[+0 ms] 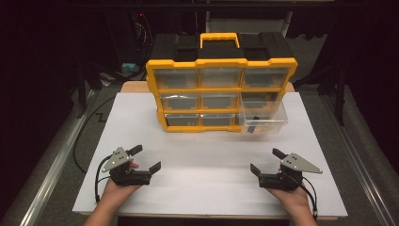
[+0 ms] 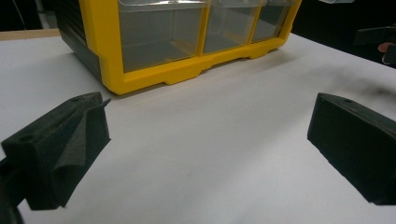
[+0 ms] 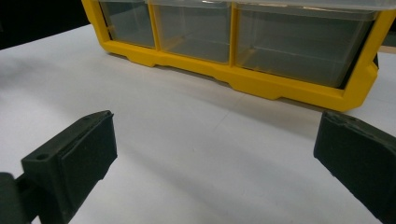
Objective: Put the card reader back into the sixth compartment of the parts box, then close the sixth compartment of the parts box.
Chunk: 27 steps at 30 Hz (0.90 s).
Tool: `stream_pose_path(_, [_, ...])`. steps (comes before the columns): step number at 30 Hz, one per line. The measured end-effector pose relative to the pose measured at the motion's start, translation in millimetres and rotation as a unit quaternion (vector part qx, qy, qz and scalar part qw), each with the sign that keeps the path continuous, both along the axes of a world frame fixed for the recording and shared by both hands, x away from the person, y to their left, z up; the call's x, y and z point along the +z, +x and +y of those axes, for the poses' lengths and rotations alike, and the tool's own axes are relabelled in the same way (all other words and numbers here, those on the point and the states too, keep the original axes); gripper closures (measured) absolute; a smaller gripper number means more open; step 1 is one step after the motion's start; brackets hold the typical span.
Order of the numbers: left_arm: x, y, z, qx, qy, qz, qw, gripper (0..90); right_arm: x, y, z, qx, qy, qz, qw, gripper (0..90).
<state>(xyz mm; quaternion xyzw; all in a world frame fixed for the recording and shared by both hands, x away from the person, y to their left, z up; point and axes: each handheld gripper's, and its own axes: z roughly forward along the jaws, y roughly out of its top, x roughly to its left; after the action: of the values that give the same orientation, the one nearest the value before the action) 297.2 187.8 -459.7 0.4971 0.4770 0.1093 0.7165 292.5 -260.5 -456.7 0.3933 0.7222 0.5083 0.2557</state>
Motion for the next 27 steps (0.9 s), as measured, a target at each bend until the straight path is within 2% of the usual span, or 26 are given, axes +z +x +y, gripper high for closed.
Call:
stream_pose_path(4, [1.1,-0.5,0.2,0.003,-0.004,0.000,1.0000,0.2,-1.7,0.2,-1.0,-0.004,0.000,0.006,1.0000,0.0])
stream_pose_path(7, [-0.9,-1.1,-0.7,0.000,0.009,-0.002,1.0000,0.2,-2.0,-0.3,-1.4,-0.009,-0.008,0.005,0.9999,0.0])
stream_pose_path(10, [-1.2,-1.6,-1.2,-0.005,0.012,-0.001,0.9999,0.1,-1.2,-1.7,-1.5,-0.011,-0.007,0.003,0.9999,0.0])
stream_pose_path(12, [-0.5,-1.7,-1.2,-0.003,0.007,-0.002,1.0000,0.2,-1.7,-2.0,-1.0,-0.012,-0.012,0.001,0.9999,0.0])
stream_pose_path(14, [-1.1,-2.1,-1.0,-0.004,0.010,-0.004,0.9999,0.2,-3.1,-1.3,-0.8,-0.016,-0.021,0.005,0.9996,0.0])
stream_pose_path(18, [0.6,-1.7,0.1,0.001,0.001,-0.005,1.0000,0.2,-4.5,-0.9,-1.2,-0.017,-0.022,0.005,0.9996,0.0])
stream_pose_path(27, [0.2,-2.1,1.5,0.003,0.007,-0.010,0.9999,0.2,-4.7,-0.3,-1.4,-0.019,-0.020,0.008,0.9996,1.0])
